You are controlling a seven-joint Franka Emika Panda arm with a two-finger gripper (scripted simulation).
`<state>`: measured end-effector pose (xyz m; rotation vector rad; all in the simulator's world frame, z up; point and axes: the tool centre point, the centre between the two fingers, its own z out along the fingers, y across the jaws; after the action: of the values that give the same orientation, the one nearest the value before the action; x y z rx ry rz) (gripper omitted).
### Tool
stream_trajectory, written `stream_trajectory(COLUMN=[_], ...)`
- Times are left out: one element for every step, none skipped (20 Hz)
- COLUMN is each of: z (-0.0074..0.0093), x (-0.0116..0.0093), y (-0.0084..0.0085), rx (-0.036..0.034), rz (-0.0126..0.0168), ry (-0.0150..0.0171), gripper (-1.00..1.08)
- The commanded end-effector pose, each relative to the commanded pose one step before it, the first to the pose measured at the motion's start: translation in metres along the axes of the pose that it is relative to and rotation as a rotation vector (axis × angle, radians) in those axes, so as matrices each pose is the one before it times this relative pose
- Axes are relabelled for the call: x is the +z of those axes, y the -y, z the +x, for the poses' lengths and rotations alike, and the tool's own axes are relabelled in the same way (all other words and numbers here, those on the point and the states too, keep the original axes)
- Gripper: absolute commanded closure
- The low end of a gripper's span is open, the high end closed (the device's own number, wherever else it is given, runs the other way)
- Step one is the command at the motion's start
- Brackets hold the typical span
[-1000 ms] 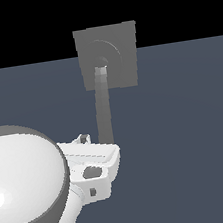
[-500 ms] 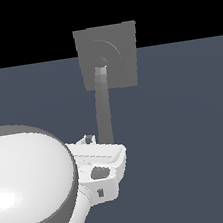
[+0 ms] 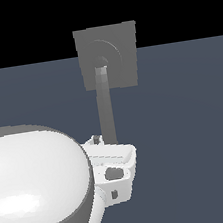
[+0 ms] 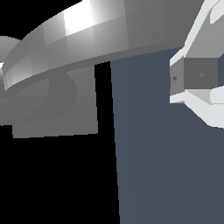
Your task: Turn on the faucet by rotating a designated handle.
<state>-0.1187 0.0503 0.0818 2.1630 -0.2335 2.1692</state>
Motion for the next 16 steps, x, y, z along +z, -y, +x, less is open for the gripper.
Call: stream_trajectory(z=[0.00278, 0.00028, 0.00028, 0.00028, 0.00028, 0.00028, 0.00028, 0.00028, 0.00028, 0.00000, 0.00028, 0.00027, 0.00027, 0.00027, 0.00027, 0.00026], x=[0.00141, -0.00002, -0.00002, -0.00001, -0.00001, -0.00001, -0.00001, -0.00001, -0.00001, 0.00004, -0.00001, -0.00001, 0.00000, 0.00000, 0.00000, 0.00000], y=[-0.02153, -0.00357, -0.00358, -0.00360, -0.00361, -0.00362, -0.00364, -0.00365, -0.00366, -0.00367, -0.00367, -0.00368, -0.00369, -0.00369, -0.00370, -0.00370], rx=[-0.01075, 0.00000, 0.00000, 0.00000, 0.00000, 0.00000, 0.00000, 0.00000, 0.00000, -0.00082, 0.00000, 0.00000, 0.00000, 0.00000, 0.00000, 0.00000], rz=[-0.02331, 0.00000, 0.00000, 0.00000, 0.00000, 0.00000, 0.00000, 0.00000, 0.00000, -0.00016, 0.00000, 0.00000, 0.00000, 0.00000, 0.00000, 0.00000], ry=[-0.00297, 0.00000, 0.00000, 0.00000, 0.00000, 0.00000, 0.00000, 0.00000, 0.00000, 0.00050, 0.00000, 0.00000, 0.00000, 0.00000, 0.00000, 0.00000], gripper=[1.08, 1.08, 1.08, 1.08, 1.08, 1.08, 1.08, 1.08, 1.08, 1.08, 1.08, 1.08, 1.08, 1.08, 1.08, 1.08])
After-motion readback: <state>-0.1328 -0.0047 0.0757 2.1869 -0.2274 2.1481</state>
